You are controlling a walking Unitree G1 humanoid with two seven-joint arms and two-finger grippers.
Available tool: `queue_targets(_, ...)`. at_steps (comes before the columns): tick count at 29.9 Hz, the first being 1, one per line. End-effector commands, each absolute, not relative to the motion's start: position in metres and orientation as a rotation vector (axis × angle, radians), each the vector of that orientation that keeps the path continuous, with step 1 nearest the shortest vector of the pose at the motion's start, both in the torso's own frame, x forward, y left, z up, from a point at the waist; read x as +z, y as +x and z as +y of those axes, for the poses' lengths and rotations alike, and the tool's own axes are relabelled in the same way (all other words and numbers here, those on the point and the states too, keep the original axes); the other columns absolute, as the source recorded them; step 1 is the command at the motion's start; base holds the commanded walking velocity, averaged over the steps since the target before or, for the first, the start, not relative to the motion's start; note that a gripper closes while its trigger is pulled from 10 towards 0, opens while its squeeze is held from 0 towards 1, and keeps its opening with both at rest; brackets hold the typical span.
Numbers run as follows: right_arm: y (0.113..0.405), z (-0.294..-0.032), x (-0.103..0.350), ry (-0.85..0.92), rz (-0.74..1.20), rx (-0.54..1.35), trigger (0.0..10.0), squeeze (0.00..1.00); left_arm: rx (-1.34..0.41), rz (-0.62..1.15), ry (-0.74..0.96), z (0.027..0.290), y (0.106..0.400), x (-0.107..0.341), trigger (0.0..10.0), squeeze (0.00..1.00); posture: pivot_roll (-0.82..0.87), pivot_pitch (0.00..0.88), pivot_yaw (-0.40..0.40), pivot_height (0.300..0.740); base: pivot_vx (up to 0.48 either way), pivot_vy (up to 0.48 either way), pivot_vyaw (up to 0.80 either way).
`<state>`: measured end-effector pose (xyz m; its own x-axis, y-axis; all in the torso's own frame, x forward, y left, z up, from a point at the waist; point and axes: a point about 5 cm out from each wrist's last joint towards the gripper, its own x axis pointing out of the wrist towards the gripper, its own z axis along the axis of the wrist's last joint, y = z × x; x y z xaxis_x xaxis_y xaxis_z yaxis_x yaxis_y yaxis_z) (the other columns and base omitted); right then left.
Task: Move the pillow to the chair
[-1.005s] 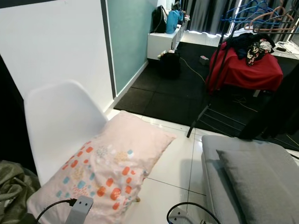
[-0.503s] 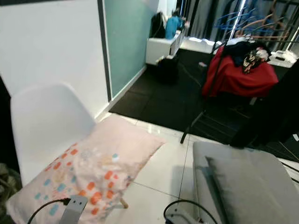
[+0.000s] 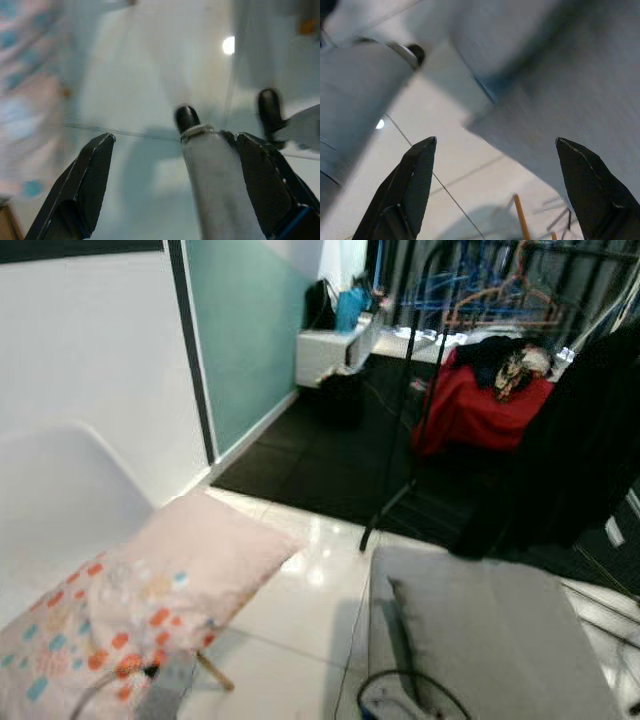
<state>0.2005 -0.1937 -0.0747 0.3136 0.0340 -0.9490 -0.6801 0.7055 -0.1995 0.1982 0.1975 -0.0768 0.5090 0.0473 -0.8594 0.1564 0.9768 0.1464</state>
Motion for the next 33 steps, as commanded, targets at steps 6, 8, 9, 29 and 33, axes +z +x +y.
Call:
queue_targets(6,0.2036,-0.1935,-0.0735,-0.619,1.135,0.466,10.0,0.0,-0.067,1.028,0.222,0.1986,0.2013,-0.0749,10.0,0.0,-0.1,0.0,-0.093,0.74,0.0,-0.472,0.0)
queue_targets(8,0.2043,-0.1938,-0.0732,-0.618,1.125,0.452,10.0,0.0,-0.067,1.028,0.221,0.1986,0.2015,-0.0748,10.0,0.0,-0.1,0.0,-0.094,0.74,0.0,-0.472,0.0)
queue_targets(9,0.2043,-0.1938,-0.0732,-0.618,1.125,0.452,10.0,0.0,-0.067,1.028,0.221,0.1986,0.2015,-0.0748,10.0,0.0,-0.1,0.0,-0.094,0.74,0.0,-0.472,0.0)
queue_targets(29,0.2044,-0.1949,-0.0734,-0.48,1.056,0.305,10.0,0.0,-0.056,1.017,0.205,0.198,0.2016,-0.0748,10.0,0.0,-0.1,0.0,-0.094,0.74,0.0,-0.199,0.0)
queue_targets(33,0.2041,-0.1949,-0.0736,-0.479,1.056,0.303,10.0,0.0,-0.06,1.02,0.202,0.1978,0.2011,-0.0751,10.0,0.0,-0.1,0.0,-0.092,0.74,0.0,0.0,0.0)
